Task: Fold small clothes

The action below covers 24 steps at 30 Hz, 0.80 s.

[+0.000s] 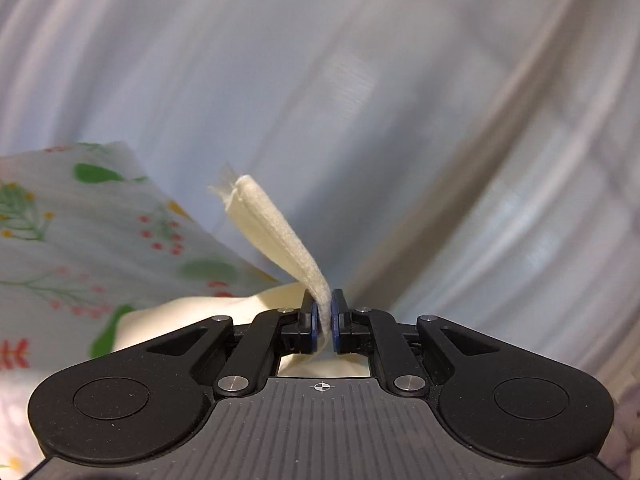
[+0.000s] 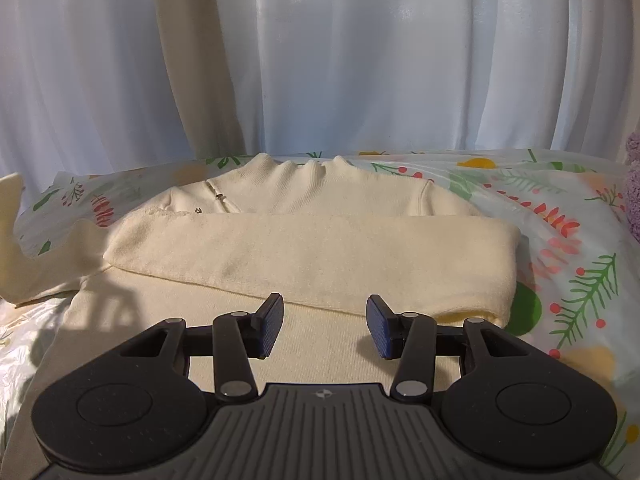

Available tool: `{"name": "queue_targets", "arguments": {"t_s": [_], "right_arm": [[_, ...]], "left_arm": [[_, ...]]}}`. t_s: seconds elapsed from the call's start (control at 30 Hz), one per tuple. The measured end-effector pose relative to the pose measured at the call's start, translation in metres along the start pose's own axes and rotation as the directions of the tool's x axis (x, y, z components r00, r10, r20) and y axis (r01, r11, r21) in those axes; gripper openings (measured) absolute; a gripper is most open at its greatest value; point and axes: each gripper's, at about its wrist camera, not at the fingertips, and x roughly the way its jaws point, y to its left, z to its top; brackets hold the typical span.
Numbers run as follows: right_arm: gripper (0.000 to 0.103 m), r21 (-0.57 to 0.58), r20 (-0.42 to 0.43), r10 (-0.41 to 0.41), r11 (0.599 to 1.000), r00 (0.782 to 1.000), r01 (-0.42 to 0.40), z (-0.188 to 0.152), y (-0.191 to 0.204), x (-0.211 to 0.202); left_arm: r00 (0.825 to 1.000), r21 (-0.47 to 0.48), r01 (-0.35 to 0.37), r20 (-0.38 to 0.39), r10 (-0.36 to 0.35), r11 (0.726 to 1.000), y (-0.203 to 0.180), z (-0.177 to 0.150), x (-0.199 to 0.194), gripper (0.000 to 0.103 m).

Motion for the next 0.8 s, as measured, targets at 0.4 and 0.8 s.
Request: {"name": "queue_targets", "arguments": {"t_s": [0.4,0.8], "right_arm": [[0.046,0.125,-0.05,0.113,0.986,0.992,-0.106,0.01,-0.025,0.017],[0.043,0.187,-0.149,0.266,0.953,0.952,-0.237,0.028,0.005,0.101]], "left_arm": [[0.901,0.202,0.15,-0.431,-0.05,0.968,-0.084,-0.133,0.057,0.05],[0.909,0.121,0.017,-0.415,0.035,0.993,-0.034,-0.129,0.049,0.05]]}}
